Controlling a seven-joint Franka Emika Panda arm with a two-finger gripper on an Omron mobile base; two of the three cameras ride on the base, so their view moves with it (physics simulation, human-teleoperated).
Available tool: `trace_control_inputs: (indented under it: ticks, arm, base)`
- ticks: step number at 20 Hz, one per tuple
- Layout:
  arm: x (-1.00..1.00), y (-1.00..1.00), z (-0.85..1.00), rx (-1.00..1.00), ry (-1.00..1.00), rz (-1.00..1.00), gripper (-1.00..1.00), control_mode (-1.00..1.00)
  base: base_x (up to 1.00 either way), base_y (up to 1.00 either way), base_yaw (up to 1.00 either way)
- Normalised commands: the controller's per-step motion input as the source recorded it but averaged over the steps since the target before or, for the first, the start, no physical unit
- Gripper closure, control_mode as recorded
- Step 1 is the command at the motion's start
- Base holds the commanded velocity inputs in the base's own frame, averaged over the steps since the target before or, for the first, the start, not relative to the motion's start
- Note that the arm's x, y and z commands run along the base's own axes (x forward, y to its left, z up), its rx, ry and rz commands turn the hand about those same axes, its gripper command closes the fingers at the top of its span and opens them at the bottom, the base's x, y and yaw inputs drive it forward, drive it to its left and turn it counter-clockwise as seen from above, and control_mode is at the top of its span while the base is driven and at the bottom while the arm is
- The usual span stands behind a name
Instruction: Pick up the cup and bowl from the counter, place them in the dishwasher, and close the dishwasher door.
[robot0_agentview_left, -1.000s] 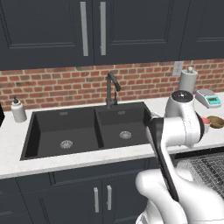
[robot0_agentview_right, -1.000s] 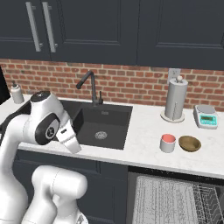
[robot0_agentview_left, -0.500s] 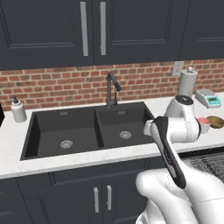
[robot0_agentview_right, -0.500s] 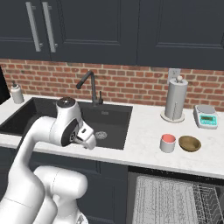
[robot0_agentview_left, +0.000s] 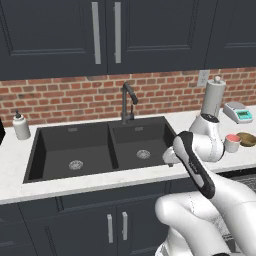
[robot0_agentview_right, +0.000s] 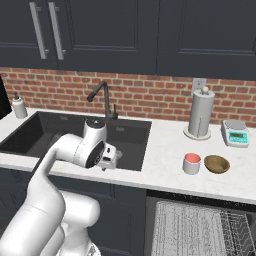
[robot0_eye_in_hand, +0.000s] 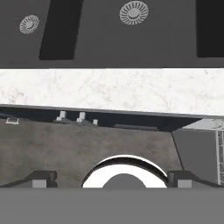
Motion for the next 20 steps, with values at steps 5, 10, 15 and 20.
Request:
trace_control_inputs:
  ticks: [5, 10, 15, 20]
  arm:
    - [0.01, 0.0, -0.3, 0.0, 0.0, 0.27, -1.0, -1.0]
    - [-0.02, 0.0, -0.3, 0.0, 0.0, 0.12, -1.0, -1.0]
    - [-0.06, 0.0, -0.06, 0.0, 0.0, 0.0, -1.0, 1.0]
    - [0.0, 0.0, 0.0, 0.0, 0.0, 0.0, -1.0, 1.0]
  base:
    - [0.0, 0.0, 0.0]
    - [0.0, 0.0, 0.0]
    - [-0.4, 0.0, -0.01]
    - [-0.74, 0.0, -0.2]
